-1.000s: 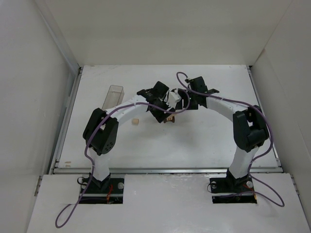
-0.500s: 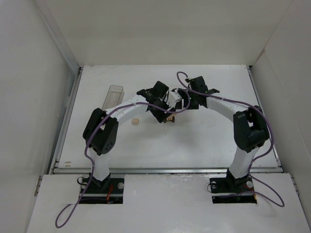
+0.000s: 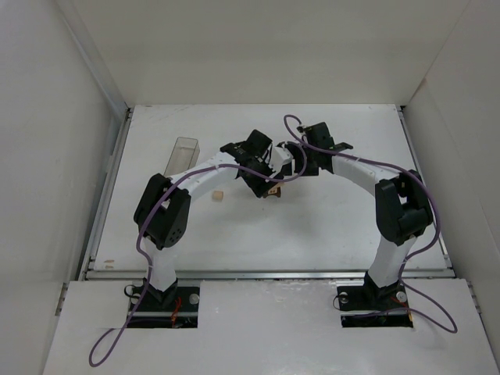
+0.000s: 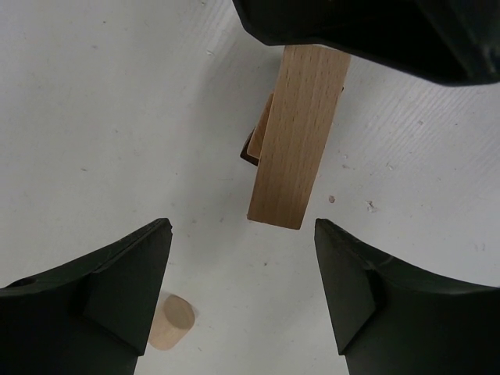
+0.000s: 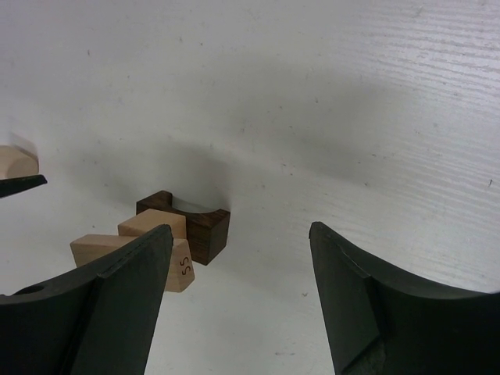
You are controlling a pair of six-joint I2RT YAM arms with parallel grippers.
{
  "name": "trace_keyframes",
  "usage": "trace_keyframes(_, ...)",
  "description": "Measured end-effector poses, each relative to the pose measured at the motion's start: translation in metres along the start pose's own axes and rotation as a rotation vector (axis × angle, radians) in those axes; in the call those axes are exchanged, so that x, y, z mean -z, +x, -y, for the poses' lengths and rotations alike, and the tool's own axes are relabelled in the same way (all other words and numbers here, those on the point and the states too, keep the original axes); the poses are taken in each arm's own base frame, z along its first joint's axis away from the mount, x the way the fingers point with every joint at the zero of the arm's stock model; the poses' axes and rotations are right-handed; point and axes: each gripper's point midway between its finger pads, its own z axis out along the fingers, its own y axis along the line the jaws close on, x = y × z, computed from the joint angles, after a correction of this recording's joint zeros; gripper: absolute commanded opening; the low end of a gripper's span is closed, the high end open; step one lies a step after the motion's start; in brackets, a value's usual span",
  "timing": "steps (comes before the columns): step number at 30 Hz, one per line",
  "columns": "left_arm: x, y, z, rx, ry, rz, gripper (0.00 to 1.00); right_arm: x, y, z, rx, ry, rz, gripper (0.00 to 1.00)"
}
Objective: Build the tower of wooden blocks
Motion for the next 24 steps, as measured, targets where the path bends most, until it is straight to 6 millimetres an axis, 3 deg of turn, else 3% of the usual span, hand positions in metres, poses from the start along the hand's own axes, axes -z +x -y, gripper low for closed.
trace_keyframes(24, -0.0023, 0.0011, -0.0018, 0.001, -0.008, -0.008, 0.71, -0.0015, -0.0015, -0.0018, 0.007, -0.010, -0.001, 0.75)
